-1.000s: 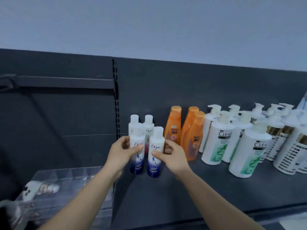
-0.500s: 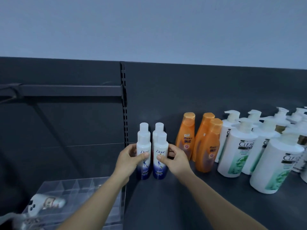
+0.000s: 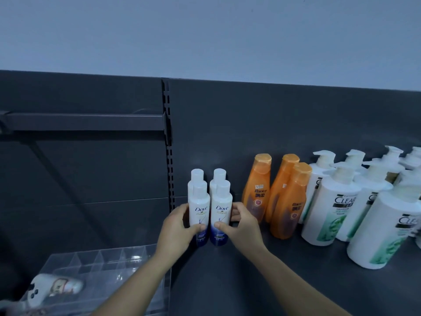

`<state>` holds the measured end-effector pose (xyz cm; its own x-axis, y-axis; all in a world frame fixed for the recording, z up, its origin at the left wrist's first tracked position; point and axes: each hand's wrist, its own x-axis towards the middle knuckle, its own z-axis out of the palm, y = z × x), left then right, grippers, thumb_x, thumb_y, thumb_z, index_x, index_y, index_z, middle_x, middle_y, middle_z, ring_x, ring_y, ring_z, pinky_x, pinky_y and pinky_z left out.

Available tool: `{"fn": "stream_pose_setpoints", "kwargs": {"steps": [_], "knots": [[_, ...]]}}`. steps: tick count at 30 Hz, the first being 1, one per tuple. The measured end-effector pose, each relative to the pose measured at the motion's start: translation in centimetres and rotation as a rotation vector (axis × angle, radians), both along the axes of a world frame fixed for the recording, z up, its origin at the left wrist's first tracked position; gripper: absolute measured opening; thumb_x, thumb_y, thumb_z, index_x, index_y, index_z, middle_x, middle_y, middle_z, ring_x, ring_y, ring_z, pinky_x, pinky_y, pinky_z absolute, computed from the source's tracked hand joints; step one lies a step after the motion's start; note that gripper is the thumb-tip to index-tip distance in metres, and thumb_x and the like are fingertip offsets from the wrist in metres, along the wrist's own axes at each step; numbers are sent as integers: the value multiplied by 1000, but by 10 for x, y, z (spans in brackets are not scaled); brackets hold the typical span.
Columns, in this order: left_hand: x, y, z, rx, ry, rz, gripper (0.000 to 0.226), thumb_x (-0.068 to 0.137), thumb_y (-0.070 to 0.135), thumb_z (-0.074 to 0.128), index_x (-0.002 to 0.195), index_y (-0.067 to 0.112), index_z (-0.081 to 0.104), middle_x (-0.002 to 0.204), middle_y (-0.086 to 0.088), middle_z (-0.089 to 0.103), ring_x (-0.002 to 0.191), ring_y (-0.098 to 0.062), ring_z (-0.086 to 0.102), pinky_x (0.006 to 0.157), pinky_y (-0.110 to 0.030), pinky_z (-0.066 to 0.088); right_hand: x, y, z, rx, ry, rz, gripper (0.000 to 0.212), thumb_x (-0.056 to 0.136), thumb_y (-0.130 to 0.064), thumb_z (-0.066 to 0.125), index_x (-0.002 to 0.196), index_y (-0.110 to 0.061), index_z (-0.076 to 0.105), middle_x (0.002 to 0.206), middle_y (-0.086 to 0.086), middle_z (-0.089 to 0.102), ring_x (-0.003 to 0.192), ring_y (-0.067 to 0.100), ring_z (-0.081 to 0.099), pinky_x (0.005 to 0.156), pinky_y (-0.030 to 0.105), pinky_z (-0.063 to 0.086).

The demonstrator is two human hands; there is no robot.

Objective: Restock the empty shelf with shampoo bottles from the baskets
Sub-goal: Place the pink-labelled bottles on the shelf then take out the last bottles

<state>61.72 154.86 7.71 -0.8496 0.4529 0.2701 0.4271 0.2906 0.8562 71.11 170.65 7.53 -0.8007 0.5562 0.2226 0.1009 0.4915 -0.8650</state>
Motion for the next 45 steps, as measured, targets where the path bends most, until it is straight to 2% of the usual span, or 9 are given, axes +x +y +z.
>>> {"fn": "stream_pose_setpoints", "kwargs": {"steps": [6,9,14,18,21,25,31,40,45], "knots": [[0,2,-2,-17,41,-2,54,73,18,80,123,24,60,114,8,63,103,-11,61,92,-37,52,-3,-3,2,-8,-36,-8,39,78,-19,81,109,-27,59,105,-14,69,97,1,64,85,24,55],[2,1,-4,-27,78,-10,55,76,18,78,126,25,56,117,8,61,105,-9,59,91,-32,50,0,-8,4,5,-50,-33,39,80,-21,78,111,-31,57,105,-17,67,96,-3,62,81,17,50],[1,0,-1,-56,112,-40,60,75,15,76,129,24,51,121,5,58,113,-14,55,95,-37,48,8,-12,4,161,-212,-87,62,82,-30,76,136,-26,47,124,-8,62,113,10,58,92,27,48],[5,-5,4,-101,198,-29,82,75,12,77,144,21,33,134,-3,44,127,-19,39,101,-27,34,28,-16,3,310,-361,-129,68,86,-36,71,145,-25,38,141,-4,51,128,15,50,103,32,44],[14,-7,13,-111,355,25,94,75,8,77,150,13,20,144,-12,28,136,-27,24,113,-37,26,49,-16,5,411,-409,-160,61,89,-37,66,144,-26,40,142,-5,49,128,16,48,103,33,44],[32,-3,22,-114,651,-9,93,70,4,80,144,10,25,146,-21,30,138,-38,27,111,-55,32,83,-17,6,519,-439,-231,55,92,-37,62,141,-24,42,137,-2,51,127,19,47,99,32,42],[88,14,32,-271,841,-241,86,62,13,88,137,0,47,139,-17,50,134,-35,43,108,-47,37,153,-13,11,604,-440,-363,52,90,-38,62,136,-20,48,130,0,55,125,23,47,99,35,44],[223,47,14,-468,993,-515,98,26,38,97,114,3,69,110,-9,70,104,-29,68,78,-40,57,320,-18,12,623,-658,-579,53,90,-37,61,138,-19,46,138,1,49,129,26,44,104,35,38],[306,59,5,-404,1051,-675,79,38,36,94,107,6,69,100,-7,69,96,-29,68,73,-37,56,417,-37,8,583,-774,-728,51,88,-40,61,133,-19,49,134,3,51,125,28,46,100,38,40]]}}
